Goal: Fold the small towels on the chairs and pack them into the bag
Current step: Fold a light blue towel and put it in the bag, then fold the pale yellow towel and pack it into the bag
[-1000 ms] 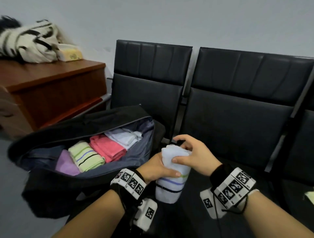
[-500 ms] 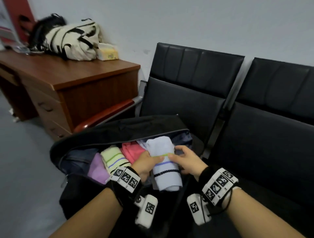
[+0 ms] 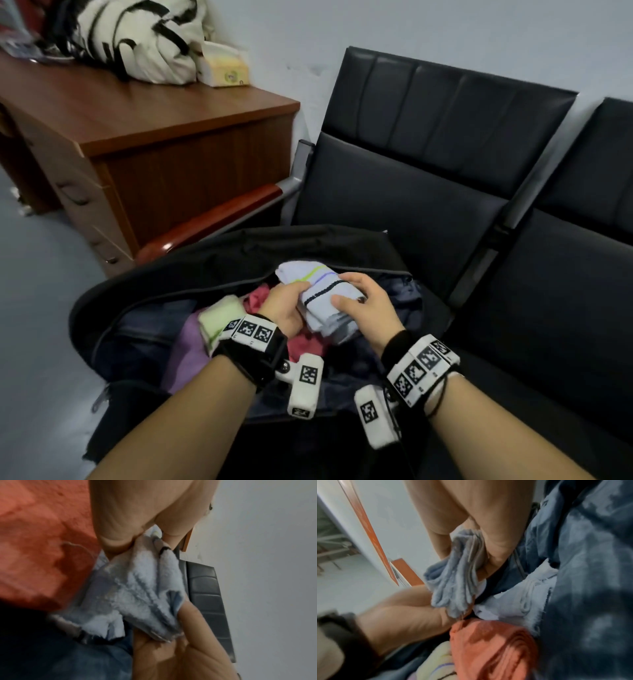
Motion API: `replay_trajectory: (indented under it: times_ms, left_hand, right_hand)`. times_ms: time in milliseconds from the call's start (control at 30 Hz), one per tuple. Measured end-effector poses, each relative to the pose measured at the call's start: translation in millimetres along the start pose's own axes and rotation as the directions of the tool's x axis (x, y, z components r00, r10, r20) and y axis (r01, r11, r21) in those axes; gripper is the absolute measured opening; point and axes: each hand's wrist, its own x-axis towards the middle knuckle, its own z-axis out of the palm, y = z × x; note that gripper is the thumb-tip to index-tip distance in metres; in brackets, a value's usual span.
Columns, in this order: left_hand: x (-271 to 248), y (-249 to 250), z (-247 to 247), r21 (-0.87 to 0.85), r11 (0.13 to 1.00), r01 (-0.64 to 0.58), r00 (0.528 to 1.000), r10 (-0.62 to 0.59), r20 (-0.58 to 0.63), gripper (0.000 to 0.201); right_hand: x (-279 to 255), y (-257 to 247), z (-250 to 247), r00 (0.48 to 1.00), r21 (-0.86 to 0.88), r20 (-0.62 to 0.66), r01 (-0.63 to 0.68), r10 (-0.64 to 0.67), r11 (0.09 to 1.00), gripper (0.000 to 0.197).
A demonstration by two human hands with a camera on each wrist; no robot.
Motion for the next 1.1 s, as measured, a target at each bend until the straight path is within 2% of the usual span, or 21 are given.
replay_trajectory:
  times_ms: [67, 133, 233, 267, 333, 400, 467, 533, 567, 667, 767, 833, 967, 1033, 1100]
  left_hand:
    - [8.5, -3.9, -0.6, 0.099, 0.991, -0.089, 0.991, 0.098, -0.088, 0.033]
    - [12.4, -10.0, -3.7, 0.202, 0.975, -0.089, 0.974, 0.128, -0.187, 0.022]
    - [5.9, -10.7, 3.3, 0.318, 0.941, -0.119, 0.953, 0.198, -0.228, 0.012]
    - [-1.0, -10.9, 9.2, 0.388, 0.912, -0.128, 0.94, 0.236, -0.245, 0.02]
    - [-21.3, -11.9, 27.1, 0.568, 0.812, -0.136, 0.898, 0.343, -0.275, 0.052]
    - [-47.9, -17.4, 54.8, 0.687, 0.701, -0.195, 0.874, 0.442, -0.203, 0.062]
    - [-73.7, -30.4, 94.5, 0.789, 0.553, -0.268, 0.881, 0.472, -0.032, 0.055]
    - [-97.8, -51.2, 140.5, 0.856, 0.388, -0.342, 0.887, 0.433, 0.159, 0.042]
    - [-111.0, -65.9, 165.9, 0.86, 0.34, -0.381, 0.882, 0.412, 0.228, 0.036]
    - [-148.7, -126.3, 243.0, 0.832, 0.286, -0.476, 0.865, 0.324, 0.384, 0.023]
    - [-181.8, -206.3, 311.5, 0.846, 0.19, -0.498, 0.863, 0.203, 0.462, 0.02]
    - [-199.7, -264.5, 354.2, 0.844, 0.173, -0.508, 0.861, 0.099, 0.498, 0.019]
    - [-220.0, -381.5, 428.4, 0.812, 0.118, -0.572, 0.81, -0.073, 0.582, 0.022]
    - [-223.6, -434.3, 454.8, 0.784, 0.079, -0.616, 0.773, -0.131, 0.62, 0.024]
    - [-222.6, -481.5, 470.8, 0.775, 0.052, -0.63, 0.756, -0.188, 0.627, 0.025]
  right_hand:
    - [6.8, 11.8, 1.6, 1.0, -0.125, 0.005, -0.007, 0.008, 0.992, 0.041]
    - [5.4, 23.5, 0.0, 0.996, -0.223, 0.023, -0.076, 0.083, 0.972, 0.05]
    - [-2.9, 26.5, -18.0, 0.995, -0.189, 0.009, -0.1, 0.104, 0.977, 0.049]
    - [-8.3, 22.3, -27.2, 0.995, -0.177, -0.003, -0.095, 0.096, 0.98, 0.048]
    - [-23.0, 8.8, -50.3, 0.996, -0.15, -0.035, -0.089, 0.084, 0.985, 0.047]
    - [-43.0, -5.1, -81.7, 0.995, -0.104, -0.069, -0.078, 0.071, 0.992, 0.04]
    - [-71.5, -17.3, -124.1, 0.991, -0.067, -0.123, -0.061, 0.052, 0.996, 0.03]
    - [-106.0, -23.3, -173.9, 0.978, -0.078, -0.207, -0.047, 0.03, 0.996, 0.027]
    - [-126.7, -22.8, -202.1, 0.967, -0.086, -0.254, -0.052, 0.028, 0.995, 0.028]
    - [-198.6, -2.4, -291.0, 0.919, -0.099, -0.389, -0.112, 0.065, 0.989, 0.031]
    - [-283.1, 42.0, -377.8, 0.838, -0.106, -0.531, -0.215, 0.127, 0.971, 0.032]
    - [-339.4, 76.5, -431.6, 0.766, -0.104, -0.622, -0.288, 0.164, 0.952, 0.033]
    - [-435.6, 144.7, -517.3, 0.627, -0.106, -0.749, -0.434, 0.215, 0.895, 0.04]
    - [-469.4, 177.7, -545.7, 0.58, -0.106, -0.775, -0.509, 0.249, 0.855, 0.046]
    - [-492.0, 211.1, -565.7, 0.569, -0.119, -0.772, -0.569, 0.285, 0.813, 0.05]
